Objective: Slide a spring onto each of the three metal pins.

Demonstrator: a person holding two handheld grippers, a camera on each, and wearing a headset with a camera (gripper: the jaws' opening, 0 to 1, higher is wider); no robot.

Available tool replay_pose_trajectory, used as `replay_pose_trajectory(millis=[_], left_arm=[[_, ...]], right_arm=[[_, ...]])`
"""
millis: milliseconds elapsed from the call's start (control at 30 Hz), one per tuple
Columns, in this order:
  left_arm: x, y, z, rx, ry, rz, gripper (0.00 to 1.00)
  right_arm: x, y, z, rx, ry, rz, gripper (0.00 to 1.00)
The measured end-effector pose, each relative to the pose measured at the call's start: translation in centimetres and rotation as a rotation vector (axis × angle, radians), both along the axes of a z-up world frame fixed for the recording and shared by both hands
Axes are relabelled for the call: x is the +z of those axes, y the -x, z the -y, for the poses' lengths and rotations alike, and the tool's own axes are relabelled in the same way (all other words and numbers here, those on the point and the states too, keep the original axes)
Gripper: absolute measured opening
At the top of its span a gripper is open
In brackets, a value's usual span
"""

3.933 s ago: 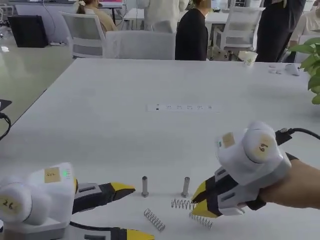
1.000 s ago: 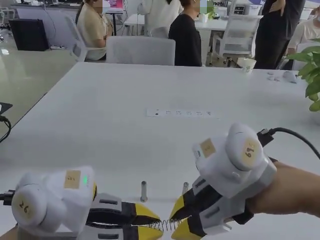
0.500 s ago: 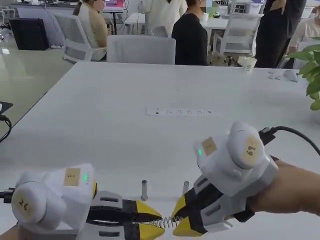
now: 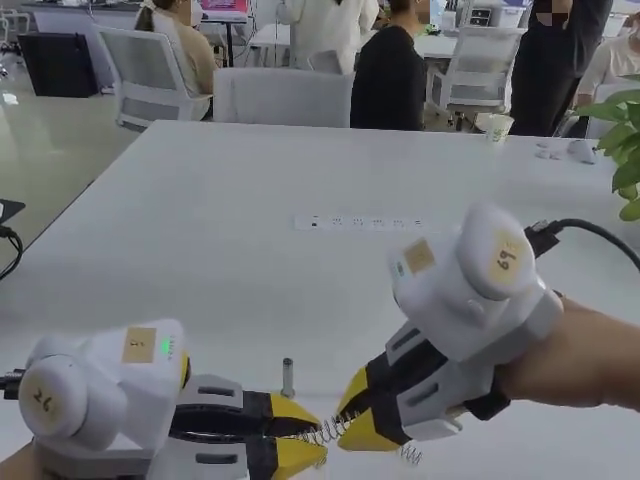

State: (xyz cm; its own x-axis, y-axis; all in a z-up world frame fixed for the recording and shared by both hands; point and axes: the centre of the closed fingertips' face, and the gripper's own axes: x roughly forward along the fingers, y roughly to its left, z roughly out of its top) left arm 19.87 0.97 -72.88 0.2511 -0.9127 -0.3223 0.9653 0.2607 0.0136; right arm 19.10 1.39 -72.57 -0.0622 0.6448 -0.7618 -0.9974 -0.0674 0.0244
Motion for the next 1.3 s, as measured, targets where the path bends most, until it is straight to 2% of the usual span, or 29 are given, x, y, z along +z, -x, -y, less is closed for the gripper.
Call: replay_pose_trajectory(millis=[333, 1000, 1300], left_arm=[[0.09, -0.15, -0.05, 0.004, 0.004, 0.006, 0.02], [-0.22, -0.33, 0.61, -0.015, -0.010, 0.013, 0.02], [-0.51, -0.47, 0.87, -0.018, -0.014, 0.010, 0.02]], right_arm=[[0.61, 0.00, -0.50, 0.017, 0.042, 0.012, 0.07], [0.87, -0.08, -0.82, 0.050, 0.142, 0.016, 0.07], [0.79, -0.10, -1.04, 0.062, 0.167, 0.021, 0.07]])
